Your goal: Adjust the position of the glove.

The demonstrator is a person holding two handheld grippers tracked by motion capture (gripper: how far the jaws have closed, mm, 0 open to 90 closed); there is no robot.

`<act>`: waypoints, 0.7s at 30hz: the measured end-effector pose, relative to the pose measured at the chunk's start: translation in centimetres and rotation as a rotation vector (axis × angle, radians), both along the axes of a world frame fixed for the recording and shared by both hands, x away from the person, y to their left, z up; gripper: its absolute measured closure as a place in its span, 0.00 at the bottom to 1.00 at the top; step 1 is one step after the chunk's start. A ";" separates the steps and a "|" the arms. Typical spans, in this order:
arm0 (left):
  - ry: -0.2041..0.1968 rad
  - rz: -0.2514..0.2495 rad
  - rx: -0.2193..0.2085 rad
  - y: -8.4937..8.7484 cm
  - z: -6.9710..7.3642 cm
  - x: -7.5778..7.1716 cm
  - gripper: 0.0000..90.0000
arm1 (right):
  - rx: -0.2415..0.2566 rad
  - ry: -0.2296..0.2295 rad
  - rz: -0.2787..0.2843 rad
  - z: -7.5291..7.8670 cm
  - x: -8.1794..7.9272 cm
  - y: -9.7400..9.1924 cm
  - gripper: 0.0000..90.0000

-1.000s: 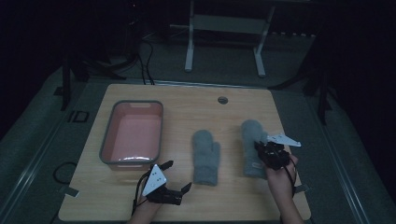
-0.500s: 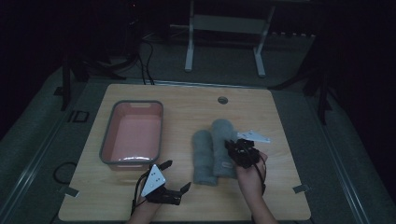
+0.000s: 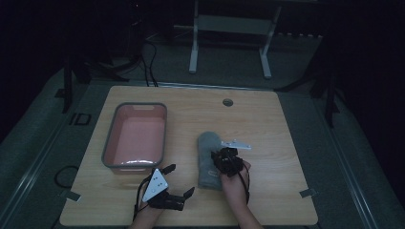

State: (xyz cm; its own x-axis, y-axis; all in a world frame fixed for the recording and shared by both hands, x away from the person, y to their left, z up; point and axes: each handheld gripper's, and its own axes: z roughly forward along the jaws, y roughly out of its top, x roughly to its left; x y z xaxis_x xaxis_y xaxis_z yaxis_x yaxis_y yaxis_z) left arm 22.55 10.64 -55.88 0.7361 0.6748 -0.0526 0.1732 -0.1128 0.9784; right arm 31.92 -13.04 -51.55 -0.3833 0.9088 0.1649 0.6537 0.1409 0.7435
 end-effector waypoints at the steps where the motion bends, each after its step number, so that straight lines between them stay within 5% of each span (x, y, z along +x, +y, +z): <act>1: 0.002 0.000 -0.002 0.0 0.0 0.0 0.00 | -0.003 0.001 -0.005 -0.3 0.0 0.1 0.91; 11: 0.015 -0.003 -0.009 -0.2 -0.1 0.1 0.00 | -0.018 0.026 0.062 -1.5 0.6 1.0 0.80; 21: 0.049 0.037 0.026 -0.2 0.0 0.3 0.00 | 0.030 -0.035 0.166 1.1 0.4 -2.3 0.57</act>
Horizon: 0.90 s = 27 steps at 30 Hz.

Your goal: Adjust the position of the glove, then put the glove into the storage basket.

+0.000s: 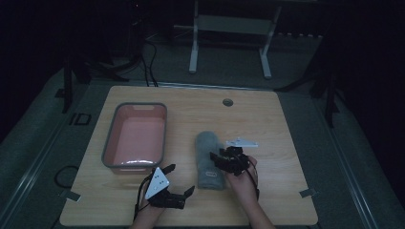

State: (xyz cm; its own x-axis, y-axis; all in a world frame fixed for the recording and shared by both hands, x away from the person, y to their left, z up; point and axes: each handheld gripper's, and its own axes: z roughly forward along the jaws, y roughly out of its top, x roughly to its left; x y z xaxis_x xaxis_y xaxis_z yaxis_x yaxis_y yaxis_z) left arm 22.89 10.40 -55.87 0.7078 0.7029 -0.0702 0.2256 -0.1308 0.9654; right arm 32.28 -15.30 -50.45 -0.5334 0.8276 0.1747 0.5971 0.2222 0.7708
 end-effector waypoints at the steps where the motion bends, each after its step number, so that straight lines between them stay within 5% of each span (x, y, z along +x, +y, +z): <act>1: 0.001 0.006 0.006 0.0 0.1 0.0 0.00 | -0.001 -0.027 0.011 0.2 0.0 -0.6 0.52; 4: 0.028 0.010 0.006 -0.1 0.4 0.2 0.00 | -0.015 -0.108 0.063 0.9 0.0 -2.3 0.41; 6: 0.035 0.012 0.013 -0.2 0.5 0.2 0.00 | -0.015 -0.081 0.074 1.3 0.0 -3.3 0.41; 9: 0.068 0.033 0.038 -0.7 1.1 0.5 0.00 | -0.025 -0.056 0.137 1.6 -0.1 -4.6 0.19; 13: 0.104 0.037 0.036 -1.3 2.0 1.1 0.00 | -0.032 -0.053 0.211 1.7 -0.2 -5.9 0.14; 16: 0.144 0.039 0.036 -1.7 2.7 2.0 0.00 | -0.062 -0.065 0.210 1.8 0.0 -6.5 0.15; 22: 0.210 0.030 0.094 -3.1 4.3 4.2 0.00 | -0.136 -0.167 0.247 1.4 0.8 -7.0 0.20; 24: 0.216 0.032 0.099 -3.3 4.5 4.6 0.00 | -0.133 -0.159 0.250 1.4 1.0 -7.0 0.20; 27: 0.253 0.046 0.131 -4.3 5.1 5.8 0.00 | -0.112 -0.073 0.222 1.1 1.3 -6.7 0.15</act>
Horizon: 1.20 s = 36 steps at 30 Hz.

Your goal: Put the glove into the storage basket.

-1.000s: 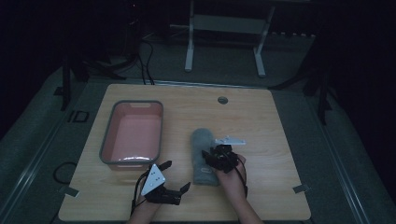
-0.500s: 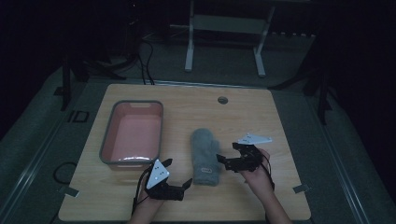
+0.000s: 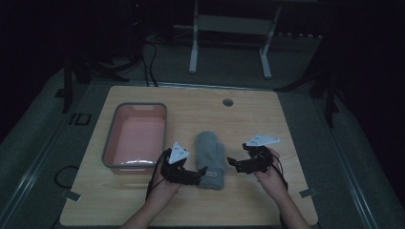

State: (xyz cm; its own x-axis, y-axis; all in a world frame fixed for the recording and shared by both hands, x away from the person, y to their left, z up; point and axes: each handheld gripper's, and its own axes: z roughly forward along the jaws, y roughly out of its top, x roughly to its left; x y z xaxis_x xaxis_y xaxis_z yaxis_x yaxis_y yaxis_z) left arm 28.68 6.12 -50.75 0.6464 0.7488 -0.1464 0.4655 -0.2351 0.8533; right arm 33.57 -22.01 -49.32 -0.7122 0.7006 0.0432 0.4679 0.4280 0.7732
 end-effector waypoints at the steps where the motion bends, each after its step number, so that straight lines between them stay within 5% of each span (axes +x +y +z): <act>1: 0.012 -0.006 0.000 -0.2 0.0 0.3 0.00 | 0.008 0.014 -0.013 -0.1 0.1 0.1 0.15; 7: 0.091 0.018 0.009 -0.9 -0.5 2.4 0.00 | 0.013 0.036 -0.004 -0.9 0.0 1.2 0.13; 10: 0.114 0.017 0.033 -1.0 -0.9 3.3 0.00 | 0.011 0.042 -0.022 -1.2 0.2 1.6 0.25; 13: 0.141 0.026 0.033 -0.9 -1.4 4.1 0.12 | 0.028 0.070 -0.018 -1.7 0.5 2.0 0.38; 16: 0.169 0.023 0.024 -0.9 -2.2 4.7 0.18 | 0.031 0.112 -0.017 -2.4 0.8 2.4 0.48; 24: 0.252 0.038 0.062 -1.4 -4.0 5.6 0.18 | -0.002 0.203 -0.007 -4.4 2.0 3.3 0.44; 28: 0.313 0.014 0.044 -1.5 -4.9 6.2 0.18 | 0.010 0.334 -0.003 -5.3 3.4 3.3 0.44; 30: 0.314 0.004 0.030 -1.6 -5.2 6.3 0.19 | -0.009 0.327 0.023 -5.3 3.5 3.5 0.50; 32: 0.316 -0.027 0.024 -1.7 -5.2 6.4 0.25 | -0.006 0.342 0.060 -5.3 3.5 3.9 0.65; 36: 0.379 -0.084 -0.067 -1.4 -5.5 6.9 0.58 | -0.029 0.312 0.081 -5.0 3.1 4.5 0.85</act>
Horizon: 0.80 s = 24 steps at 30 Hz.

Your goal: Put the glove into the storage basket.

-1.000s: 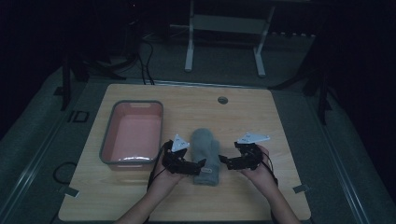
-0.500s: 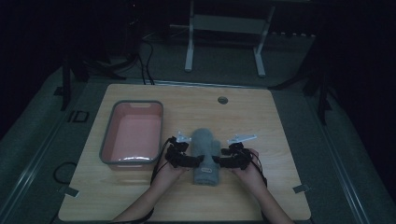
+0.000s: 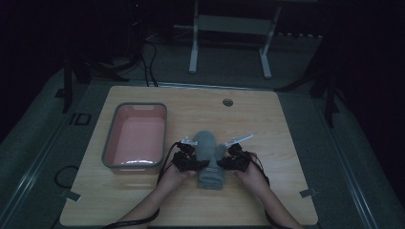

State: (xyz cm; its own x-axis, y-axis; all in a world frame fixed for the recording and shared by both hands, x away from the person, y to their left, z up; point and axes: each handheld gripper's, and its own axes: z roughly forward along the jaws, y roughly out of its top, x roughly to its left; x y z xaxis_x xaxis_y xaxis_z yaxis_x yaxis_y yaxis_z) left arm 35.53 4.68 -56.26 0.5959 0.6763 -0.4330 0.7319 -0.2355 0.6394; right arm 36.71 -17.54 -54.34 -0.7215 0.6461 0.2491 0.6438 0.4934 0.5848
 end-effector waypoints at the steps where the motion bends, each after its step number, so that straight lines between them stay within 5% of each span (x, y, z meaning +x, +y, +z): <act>1: 0.006 0.000 -0.014 0.1 0.0 0.0 0.64 | -0.002 -0.008 -0.007 0.1 -0.1 0.1 0.86; 6: -0.024 -0.002 -0.037 0.2 0.9 -0.2 0.83 | 0.044 -0.048 -0.034 0.3 -0.8 -0.3 0.90; 15: -0.073 -0.012 -0.048 0.2 3.7 -0.8 0.86 | 0.103 -0.097 -0.040 2.6 -1.6 -0.8 0.91; 24: -0.142 -0.025 -0.049 0.8 8.1 -0.9 0.86 | 0.146 -0.172 -0.030 7.3 -1.9 -0.4 0.91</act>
